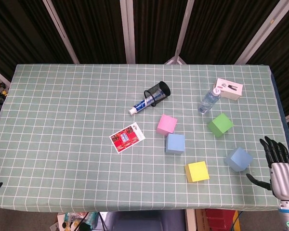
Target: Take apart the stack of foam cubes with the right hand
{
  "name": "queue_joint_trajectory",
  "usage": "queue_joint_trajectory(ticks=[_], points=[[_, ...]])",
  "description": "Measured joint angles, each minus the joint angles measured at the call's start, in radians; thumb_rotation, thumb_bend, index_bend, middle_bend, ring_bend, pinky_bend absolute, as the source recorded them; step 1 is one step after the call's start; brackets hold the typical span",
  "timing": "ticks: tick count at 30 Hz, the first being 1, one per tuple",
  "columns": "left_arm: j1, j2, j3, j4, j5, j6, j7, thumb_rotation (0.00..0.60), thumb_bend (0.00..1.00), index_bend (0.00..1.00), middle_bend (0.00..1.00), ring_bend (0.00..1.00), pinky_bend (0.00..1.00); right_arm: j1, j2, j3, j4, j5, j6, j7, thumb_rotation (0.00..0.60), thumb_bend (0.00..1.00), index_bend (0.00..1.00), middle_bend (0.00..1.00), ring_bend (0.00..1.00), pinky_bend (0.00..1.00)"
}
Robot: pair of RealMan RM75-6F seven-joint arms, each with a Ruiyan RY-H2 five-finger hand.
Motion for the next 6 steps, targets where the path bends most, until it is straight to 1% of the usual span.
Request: queue_joint_trajectory(ticks=[6], points=[[-0.002, 0.001, -0.004, 0.012, 0.002, 0.002, -0.017, 0.600, 0.18, 0.16, 0.00, 0.00, 0.00, -0.019, -0.008, -0.010, 0.001, -0.034, 0.031, -0.055, 0.600, 0.10, 0.02, 0.04, 0.02, 0.00]])
